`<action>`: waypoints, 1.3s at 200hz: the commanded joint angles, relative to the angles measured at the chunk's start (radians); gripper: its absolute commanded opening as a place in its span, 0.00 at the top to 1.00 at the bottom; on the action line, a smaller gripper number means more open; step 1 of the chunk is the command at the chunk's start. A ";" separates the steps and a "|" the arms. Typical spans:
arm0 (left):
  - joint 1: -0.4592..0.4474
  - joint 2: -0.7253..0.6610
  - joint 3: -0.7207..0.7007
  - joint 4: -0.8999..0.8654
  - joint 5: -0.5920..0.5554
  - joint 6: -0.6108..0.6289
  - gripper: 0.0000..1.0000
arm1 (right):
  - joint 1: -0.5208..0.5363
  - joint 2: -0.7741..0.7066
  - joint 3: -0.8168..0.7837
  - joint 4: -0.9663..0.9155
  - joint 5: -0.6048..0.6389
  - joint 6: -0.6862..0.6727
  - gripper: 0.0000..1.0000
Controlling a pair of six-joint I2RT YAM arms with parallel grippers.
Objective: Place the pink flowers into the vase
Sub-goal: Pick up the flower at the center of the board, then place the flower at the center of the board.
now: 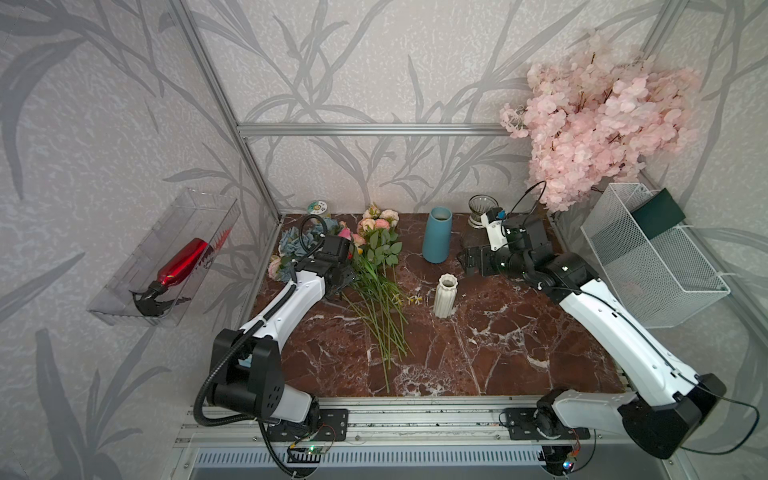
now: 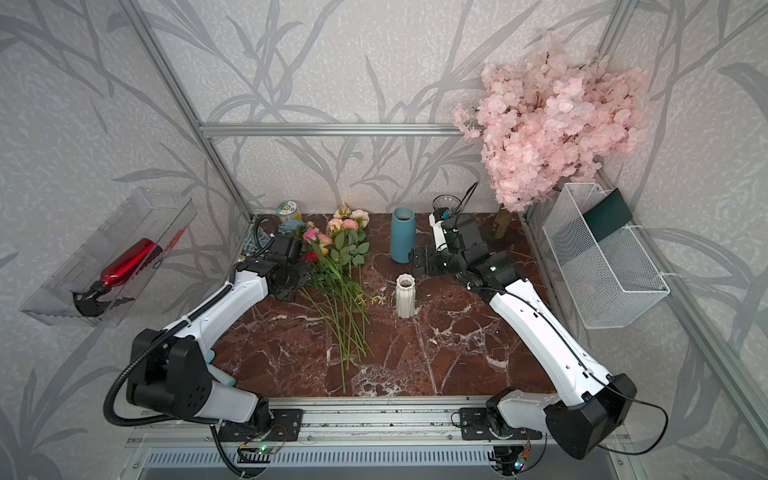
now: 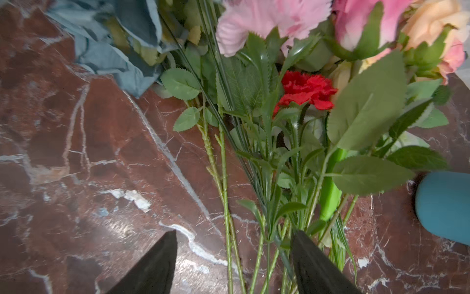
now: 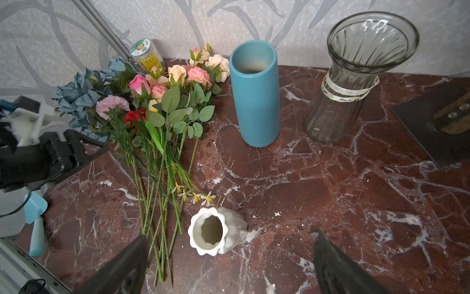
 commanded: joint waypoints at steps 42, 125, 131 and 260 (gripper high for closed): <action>0.003 0.212 0.120 0.080 0.083 -0.043 0.27 | -0.001 -0.034 -0.038 0.057 -0.084 -0.011 0.01; 0.004 0.282 0.064 0.124 0.018 -0.053 0.48 | -0.019 -0.035 -0.059 0.087 -0.121 0.002 0.01; 0.004 0.288 0.063 0.128 0.017 -0.049 0.55 | -0.020 -0.038 -0.062 0.091 -0.124 0.003 0.01; -0.065 0.036 0.110 -0.153 -0.243 0.024 1.00 | -0.019 -0.024 -0.063 0.088 -0.158 0.007 0.00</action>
